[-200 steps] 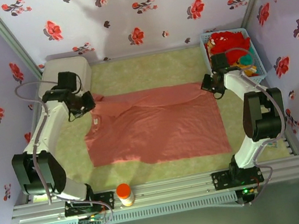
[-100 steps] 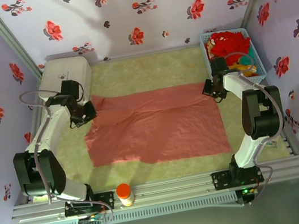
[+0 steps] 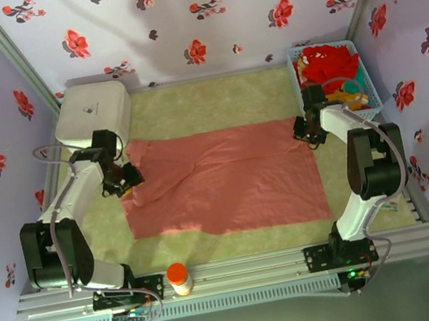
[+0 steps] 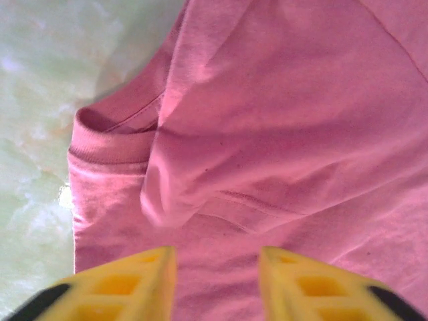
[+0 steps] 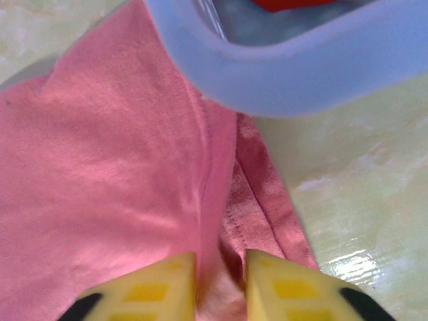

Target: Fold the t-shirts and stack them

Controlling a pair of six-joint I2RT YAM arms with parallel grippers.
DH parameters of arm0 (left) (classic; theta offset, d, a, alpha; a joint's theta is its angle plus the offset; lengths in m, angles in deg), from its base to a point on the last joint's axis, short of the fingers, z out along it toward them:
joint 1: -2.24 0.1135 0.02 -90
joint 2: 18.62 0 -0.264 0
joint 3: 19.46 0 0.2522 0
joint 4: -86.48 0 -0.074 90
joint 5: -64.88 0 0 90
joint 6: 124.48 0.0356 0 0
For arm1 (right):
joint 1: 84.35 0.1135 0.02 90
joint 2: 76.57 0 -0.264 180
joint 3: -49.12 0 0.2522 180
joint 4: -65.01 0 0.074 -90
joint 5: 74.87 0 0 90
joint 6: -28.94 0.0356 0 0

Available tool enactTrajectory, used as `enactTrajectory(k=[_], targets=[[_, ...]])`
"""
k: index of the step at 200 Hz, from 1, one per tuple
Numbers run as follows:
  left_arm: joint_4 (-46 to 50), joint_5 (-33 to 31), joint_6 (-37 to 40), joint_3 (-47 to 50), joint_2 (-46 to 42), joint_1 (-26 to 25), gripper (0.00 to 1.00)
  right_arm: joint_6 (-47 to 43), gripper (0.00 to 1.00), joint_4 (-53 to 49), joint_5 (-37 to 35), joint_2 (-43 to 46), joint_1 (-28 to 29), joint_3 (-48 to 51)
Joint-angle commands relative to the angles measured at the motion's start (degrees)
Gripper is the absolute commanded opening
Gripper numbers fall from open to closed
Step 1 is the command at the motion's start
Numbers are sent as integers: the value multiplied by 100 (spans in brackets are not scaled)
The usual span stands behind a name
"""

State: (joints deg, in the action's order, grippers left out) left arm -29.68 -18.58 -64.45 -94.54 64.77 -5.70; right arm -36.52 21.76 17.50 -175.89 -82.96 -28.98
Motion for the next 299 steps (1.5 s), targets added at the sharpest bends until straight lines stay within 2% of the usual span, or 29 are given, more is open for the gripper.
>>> enactTrajectory(k=[1,37,76,111,197,253,271,299], targets=[[210,-347,113,-117,15,97,44,-16,34,-124,71,182,-33,25],[36,-574,474,-1010,448,235,42,104,50,205,510,466,34,-2],[-345,-697,776,-1989,1407,233,38,30,64,278,442,216,242,-423],[-896,-718,871,-2370,1984,251,39,81,64,272,343,-370,408,-931],[-2263,-716,627,-2363,2760,246,39,148,61,-6,-221,-1319,432,-1532],[-2431,-681,530,-2617,3253,244,39,104,59,-73,-272,-1486,432,-1654],[-2298,-668,494,-2751,3455,236,37,104,58,-126,-256,-1583,432,-1725],[-2323,-709,477,-2790,3599,244,27,95,56,-143,-254,-1679,432,-1775]])
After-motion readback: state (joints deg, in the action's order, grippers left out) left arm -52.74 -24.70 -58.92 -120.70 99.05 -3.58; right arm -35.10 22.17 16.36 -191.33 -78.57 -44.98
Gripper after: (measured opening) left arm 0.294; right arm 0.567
